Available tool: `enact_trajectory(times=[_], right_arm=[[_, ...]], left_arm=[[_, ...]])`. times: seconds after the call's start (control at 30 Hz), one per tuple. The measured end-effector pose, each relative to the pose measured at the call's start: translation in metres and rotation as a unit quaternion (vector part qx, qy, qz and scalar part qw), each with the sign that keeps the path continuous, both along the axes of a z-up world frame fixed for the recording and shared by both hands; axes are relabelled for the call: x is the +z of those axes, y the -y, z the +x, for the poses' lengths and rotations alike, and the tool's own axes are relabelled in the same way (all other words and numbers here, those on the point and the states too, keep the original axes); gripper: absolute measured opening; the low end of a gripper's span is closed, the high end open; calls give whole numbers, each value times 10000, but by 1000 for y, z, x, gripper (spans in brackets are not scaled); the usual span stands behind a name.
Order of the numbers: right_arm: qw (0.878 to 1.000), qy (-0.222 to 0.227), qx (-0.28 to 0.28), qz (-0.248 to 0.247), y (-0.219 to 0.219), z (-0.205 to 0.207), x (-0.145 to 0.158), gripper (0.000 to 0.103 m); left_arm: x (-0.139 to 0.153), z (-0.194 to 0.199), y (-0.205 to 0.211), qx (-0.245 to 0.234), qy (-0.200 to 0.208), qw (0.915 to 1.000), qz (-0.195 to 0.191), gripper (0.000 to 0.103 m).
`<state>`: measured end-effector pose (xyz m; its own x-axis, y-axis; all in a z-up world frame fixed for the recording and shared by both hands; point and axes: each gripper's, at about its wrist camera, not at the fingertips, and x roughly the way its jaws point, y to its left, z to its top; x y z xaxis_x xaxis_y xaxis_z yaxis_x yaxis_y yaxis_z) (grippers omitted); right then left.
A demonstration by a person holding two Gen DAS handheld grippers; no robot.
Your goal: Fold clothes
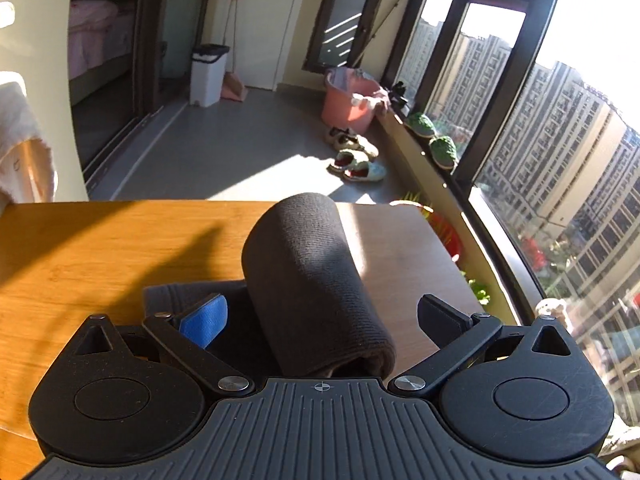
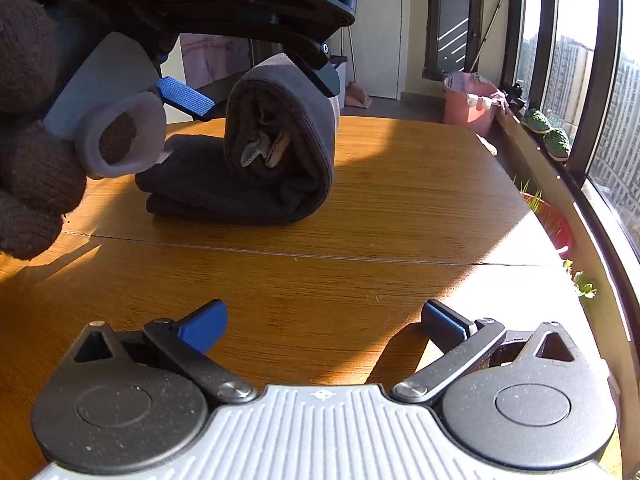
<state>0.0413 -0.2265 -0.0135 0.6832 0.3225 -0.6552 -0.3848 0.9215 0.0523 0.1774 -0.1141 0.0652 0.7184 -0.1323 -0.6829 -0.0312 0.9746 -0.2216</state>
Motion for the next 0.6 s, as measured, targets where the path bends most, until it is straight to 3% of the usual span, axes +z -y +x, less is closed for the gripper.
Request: enact_trajectory(times=[0.03, 0.07, 0.1, 0.13, 0.23, 0.33, 0.4, 0.47, 0.6], right_arm=[[10000, -3, -2, 71, 2, 0, 0, 103], [9999, -6, -5, 142, 4, 0, 0, 103], [9998, -8, -7, 214, 6, 0, 0, 103], [9996, -11, -10, 285, 8, -1, 1, 103], [9994, -11, -12, 340, 10, -1, 1, 103], [9994, -12, 28, 339, 8, -1, 1, 103], [9990, -20, 98, 440, 7, 0, 2, 103], [9984, -28, 169, 542, 6, 2, 3, 103], [9884, 35, 131, 1510, 9, 7, 12, 103]], left_arm=[[-7, 8, 5, -43, -91, 9999, 76, 103], [-14, 13, 8, -11, -101, 9998, 191, 96], [-21, 16, 8, 54, -52, 9995, 311, 82], [-25, 15, 5, -18, -10, 9998, 197, 63], [-18, -5, -26, 131, 240, 9987, -424, 46], [-12, -35, -60, 315, 550, 9959, -645, 44], [-22, -46, -79, 488, 524, 9958, -576, 44], [-36, -54, -97, 671, 497, 9948, -584, 53], [-57, -67, -125, 773, 686, 9899, -976, 70]])
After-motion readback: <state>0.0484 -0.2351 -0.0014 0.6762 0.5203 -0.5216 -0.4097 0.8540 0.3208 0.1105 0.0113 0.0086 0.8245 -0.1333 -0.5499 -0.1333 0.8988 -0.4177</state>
